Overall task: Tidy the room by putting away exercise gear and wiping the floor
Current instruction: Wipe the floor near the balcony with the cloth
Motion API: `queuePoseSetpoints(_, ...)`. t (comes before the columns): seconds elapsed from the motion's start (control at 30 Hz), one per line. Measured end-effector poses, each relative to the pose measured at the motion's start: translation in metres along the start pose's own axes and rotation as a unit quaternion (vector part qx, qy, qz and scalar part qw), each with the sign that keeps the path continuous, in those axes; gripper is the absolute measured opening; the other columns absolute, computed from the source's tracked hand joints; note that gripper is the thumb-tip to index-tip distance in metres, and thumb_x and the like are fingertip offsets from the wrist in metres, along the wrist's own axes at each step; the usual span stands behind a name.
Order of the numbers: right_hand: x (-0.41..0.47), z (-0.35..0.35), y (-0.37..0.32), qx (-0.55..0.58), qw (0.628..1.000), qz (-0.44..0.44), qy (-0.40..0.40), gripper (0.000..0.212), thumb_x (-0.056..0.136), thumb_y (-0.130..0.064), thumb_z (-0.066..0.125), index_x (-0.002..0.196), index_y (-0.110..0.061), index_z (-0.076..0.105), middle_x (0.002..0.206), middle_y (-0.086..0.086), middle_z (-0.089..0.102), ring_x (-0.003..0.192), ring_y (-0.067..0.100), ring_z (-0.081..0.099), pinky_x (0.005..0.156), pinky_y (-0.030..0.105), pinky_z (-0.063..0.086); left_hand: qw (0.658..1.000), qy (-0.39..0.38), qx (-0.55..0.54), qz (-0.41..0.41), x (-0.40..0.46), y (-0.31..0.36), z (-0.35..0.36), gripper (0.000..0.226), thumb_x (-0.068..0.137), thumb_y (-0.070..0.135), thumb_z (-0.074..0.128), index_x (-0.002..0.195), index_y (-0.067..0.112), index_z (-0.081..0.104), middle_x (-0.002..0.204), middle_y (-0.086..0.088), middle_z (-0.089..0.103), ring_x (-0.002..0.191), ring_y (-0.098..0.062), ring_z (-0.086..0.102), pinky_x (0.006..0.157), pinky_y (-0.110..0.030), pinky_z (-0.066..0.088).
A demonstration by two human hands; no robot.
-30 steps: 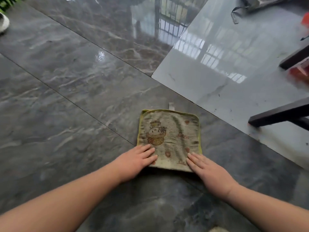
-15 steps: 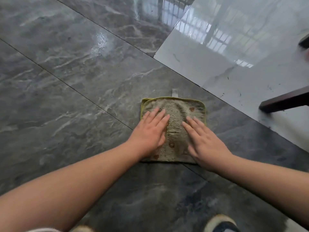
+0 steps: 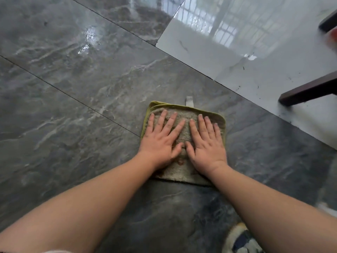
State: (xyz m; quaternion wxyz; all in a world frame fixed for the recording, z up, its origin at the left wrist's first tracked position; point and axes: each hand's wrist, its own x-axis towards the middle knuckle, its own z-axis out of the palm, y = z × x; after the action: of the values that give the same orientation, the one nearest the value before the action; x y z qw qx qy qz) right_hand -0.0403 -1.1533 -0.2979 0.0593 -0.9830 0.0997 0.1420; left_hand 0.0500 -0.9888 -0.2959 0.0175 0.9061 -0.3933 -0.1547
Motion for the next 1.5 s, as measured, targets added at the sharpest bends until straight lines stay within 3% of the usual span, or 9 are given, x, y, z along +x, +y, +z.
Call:
queuePoseSetpoints(0.23, -0.07, 0.024, -0.04, 0.033, 0.994, 0.106, -0.002, 0.077, 0.086, -0.05, 0.039, 0.156, -0.019, 0.028, 0.163, 0.015, 0.023, 0.15, 0.033, 0.018, 0.122, 0.052, 0.007, 0.992, -0.015, 0.016, 0.121, -0.062, 0.0, 0.014, 0.075, 0.087, 0.063, 0.041, 0.154, 0.036, 0.022, 0.163, -0.007, 0.015, 0.15, -0.041, 0.003, 0.116, -0.067, 0.006)
queuePoseSetpoints(0.57, -0.091, 0.036, -0.073, 0.08, 0.967, 0.239, 0.035, 0.072, 0.089, -0.043, 0.037, 0.157, -0.023, 0.022, 0.165, 0.007, 0.019, 0.152, 0.027, 0.017, 0.12, 0.056, 0.012, 0.996, 0.008, -0.019, 0.091, -0.072, 0.023, 0.021, 0.067, 0.089, 0.054, 0.046, 0.152, 0.037, 0.03, 0.161, -0.006, 0.025, 0.15, -0.035, 0.016, 0.113, -0.065, 0.02)
queuePoseSetpoints(0.83, -0.015, 0.013, -0.006, 0.062, 0.959, 0.269, 0.066, 0.076, 0.086, -0.051, 0.038, 0.158, -0.029, 0.024, 0.166, 0.004, 0.017, 0.153, 0.027, 0.013, 0.122, 0.055, 0.006, 0.993, 0.012, 0.012, 0.121, 0.031, 0.024, -0.003, 0.066, 0.091, 0.055, 0.039, 0.153, 0.04, 0.022, 0.163, -0.002, 0.02, 0.151, -0.032, 0.011, 0.115, -0.065, 0.012)
queuePoseSetpoints(1.07, 0.064, -0.015, 0.05, 0.06, 0.957, 0.278, 0.058, 0.075, 0.089, -0.055, 0.026, 0.158, -0.034, 0.005, 0.168, 0.0, -0.001, 0.154, 0.022, -0.005, 0.122, 0.052, -0.006, 0.993, 0.028, 0.023, 0.113, 0.128, 0.027, -0.026, 0.063, 0.093, 0.058, 0.029, 0.153, 0.043, 0.017, 0.164, 0.001, 0.015, 0.152, -0.029, 0.006, 0.117, -0.062, 0.006)
queuePoseSetpoints(1.23, 0.116, -0.034, 0.077, 0.06, 0.961, 0.266, 0.048, 0.075, 0.09, -0.054, 0.021, 0.159, -0.032, 0.002, 0.168, 0.0, -0.006, 0.153, 0.022, -0.009, 0.122, 0.052, -0.008, 0.995, 0.021, 0.025, 0.09, 0.183, 0.022, -0.042, 0.063, 0.094, 0.06, 0.017, 0.153, 0.047, -0.001, 0.165, 0.005, -0.003, 0.152, -0.025, -0.009, 0.117, -0.059, -0.006)
queuePoseSetpoints(1.5, 0.141, -0.05, 0.088, 0.045, 0.965, 0.259, 0.023, 0.071, 0.096, -0.052, 0.022, 0.159, -0.032, -0.005, 0.167, -0.001, -0.012, 0.153, 0.02, -0.014, 0.122, 0.05, -0.008, 0.997, 0.004, 0.012, 0.078, 0.207, 0.021, -0.056, 0.06, 0.095, 0.059, 0.014, 0.152, 0.047, 0.001, 0.165, 0.006, -0.006, 0.151, -0.022, -0.013, 0.116, -0.057, -0.014)
